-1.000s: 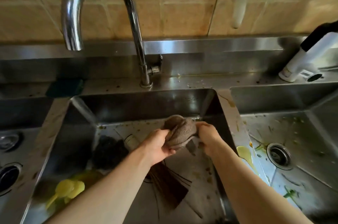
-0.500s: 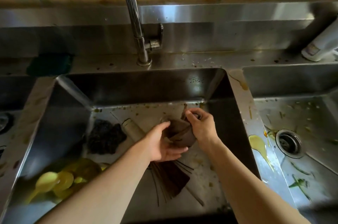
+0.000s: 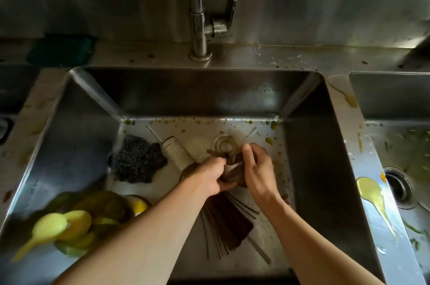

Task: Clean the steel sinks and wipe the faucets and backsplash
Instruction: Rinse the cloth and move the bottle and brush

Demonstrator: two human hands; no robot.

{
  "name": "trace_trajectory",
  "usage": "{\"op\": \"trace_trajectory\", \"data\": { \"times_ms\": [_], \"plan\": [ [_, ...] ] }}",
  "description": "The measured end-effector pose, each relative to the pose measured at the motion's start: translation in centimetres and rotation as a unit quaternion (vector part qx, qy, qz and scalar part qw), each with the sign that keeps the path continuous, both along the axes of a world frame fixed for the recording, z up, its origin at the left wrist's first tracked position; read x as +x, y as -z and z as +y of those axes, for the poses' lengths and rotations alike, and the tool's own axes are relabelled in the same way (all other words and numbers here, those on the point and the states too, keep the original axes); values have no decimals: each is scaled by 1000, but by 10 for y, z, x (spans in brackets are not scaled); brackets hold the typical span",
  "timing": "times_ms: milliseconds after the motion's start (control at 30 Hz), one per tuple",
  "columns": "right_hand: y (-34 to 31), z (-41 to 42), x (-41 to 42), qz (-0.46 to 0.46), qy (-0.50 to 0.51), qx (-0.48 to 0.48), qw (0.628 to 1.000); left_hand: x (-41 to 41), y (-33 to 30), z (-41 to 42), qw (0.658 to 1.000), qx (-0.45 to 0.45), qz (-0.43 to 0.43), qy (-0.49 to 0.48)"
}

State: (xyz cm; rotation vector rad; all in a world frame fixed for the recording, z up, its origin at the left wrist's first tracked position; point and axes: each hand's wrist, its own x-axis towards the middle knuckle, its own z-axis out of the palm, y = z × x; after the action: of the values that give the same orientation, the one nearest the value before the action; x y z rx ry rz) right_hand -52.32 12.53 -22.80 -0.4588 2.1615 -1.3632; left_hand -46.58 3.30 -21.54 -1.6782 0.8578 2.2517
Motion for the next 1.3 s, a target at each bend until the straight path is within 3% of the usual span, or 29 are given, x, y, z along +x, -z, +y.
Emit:
{"op": "trace_trajectory", "data": {
  "times_ms": [100, 167, 267, 367, 600, 767, 800, 867, 967, 1167, 1300],
  "plan": [
    [5, 6, 13, 49, -115, 33, 992, -4, 9, -8, 997, 3, -25, -67],
    [7, 1, 12, 55, -107, 49, 991, -4, 12, -7, 997, -8, -21, -76],
    [14, -15, 2, -27, -29, 82, 996, 1, 13, -4, 997, -21, 33, -62],
    [23, -27, -6, -83, -29, 131, 988, 5, 14, -9, 997, -42, 39, -48],
    [12, -46, -1, -141, -34, 45, 988, 7, -1, -27, 986, -167, -25, -3],
    [-6, -51, 10, -278, -25, 29, 960, 26, -11, -44, 981, -154, -81, -89],
    [-3, -52, 13, -264, -9, 48, 963, 32, -13, -51, 978, -143, -82, -125],
    [11, -57, 18, -137, -82, 171, 972, 43, -13, -68, 970, -131, -82, -186],
    [35, -74, 38, -9, -226, 292, 929, 52, -12, -87, 952, -141, -92, -257],
    [60, -102, 67, 117, -267, 374, 881, 61, -11, -94, 933, -168, -99, -302],
    [65, -105, 68, 132, -257, 363, 886, 63, -8, -93, 930, -156, -93, -320]
  ]
}}
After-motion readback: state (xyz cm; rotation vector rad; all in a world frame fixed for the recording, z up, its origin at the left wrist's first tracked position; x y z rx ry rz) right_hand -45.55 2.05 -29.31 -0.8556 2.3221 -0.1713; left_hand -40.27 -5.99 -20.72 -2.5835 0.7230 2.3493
